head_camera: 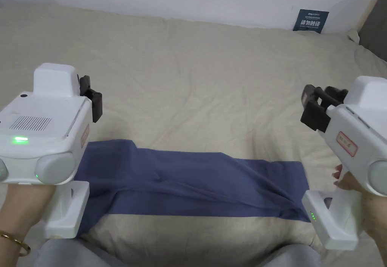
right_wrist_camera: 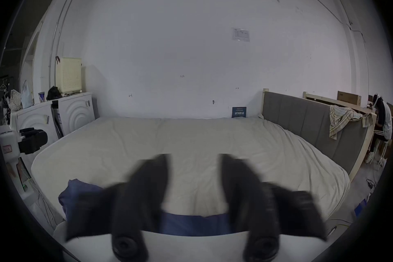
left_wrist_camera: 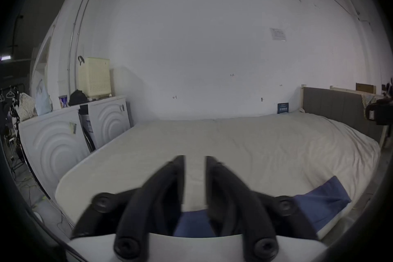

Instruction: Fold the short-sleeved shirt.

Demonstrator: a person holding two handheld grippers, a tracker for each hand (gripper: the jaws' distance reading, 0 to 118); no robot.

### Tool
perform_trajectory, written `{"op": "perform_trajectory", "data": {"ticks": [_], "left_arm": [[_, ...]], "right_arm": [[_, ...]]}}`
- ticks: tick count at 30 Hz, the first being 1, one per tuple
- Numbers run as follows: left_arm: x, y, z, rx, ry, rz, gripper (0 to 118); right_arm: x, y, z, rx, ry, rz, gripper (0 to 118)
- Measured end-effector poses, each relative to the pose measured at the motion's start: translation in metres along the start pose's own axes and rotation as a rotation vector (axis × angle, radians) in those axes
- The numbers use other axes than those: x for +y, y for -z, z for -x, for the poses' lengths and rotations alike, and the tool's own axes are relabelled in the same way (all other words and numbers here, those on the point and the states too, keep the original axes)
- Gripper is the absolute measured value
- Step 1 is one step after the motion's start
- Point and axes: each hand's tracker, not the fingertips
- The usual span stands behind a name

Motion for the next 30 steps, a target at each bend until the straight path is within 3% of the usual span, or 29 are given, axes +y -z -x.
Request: {"op": "perform_trajectory", "data": {"ticks": [3, 8, 12, 15, 19, 20, 25, 27, 30], "left_arm": [[-0.002, 0.0, 0.001, -0.013, -0.013, 0.001, 0], [-0.001, 0.005, 0.01, -0.045, -0.034, 0.047, 0], [0.001, 0.022, 0.045, -0.067, -0.178, 0.15, 0], [-0.006, 0.045, 0.087, -0.132, -0.309, 0.274, 25], [-0.04, 0.071, 0.135, -0.19, -0.509, 0.415, 105], [-0.05, 0.074, 0.142, -0.217, -0.546, 0.433, 116], [-0.109, 0.086, 0.182, -0.407, -0.798, 0.541, 118], [-0.132, 0.09, 0.187, -0.404, -0.871, 0.56, 118], [-0.156, 0.094, 0.185, -0.337, -0.874, 0.614, 118]], "right_arm": [[-0.002, 0.0, 0.002, 0.032, 0.025, 0.001, 2], [-0.005, 0.006, 0.002, 0.038, 0.049, 0.018, 2], [-0.005, 0.01, 0.003, 0.045, 0.05, 0.037, 2], [-0.005, 0.012, 0.007, 0.042, 0.047, 0.052, 2], [-0.008, 0.02, 0.009, 0.035, 0.059, 0.077, 2], [-0.009, 0.023, 0.009, 0.032, 0.06, 0.084, 2], [-0.012, 0.038, 0.01, 0.011, 0.069, 0.13, 2], [-0.012, 0.043, 0.01, 0.004, 0.076, 0.143, 2], [-0.013, 0.048, 0.01, -0.007, 0.081, 0.167, 2]]}}
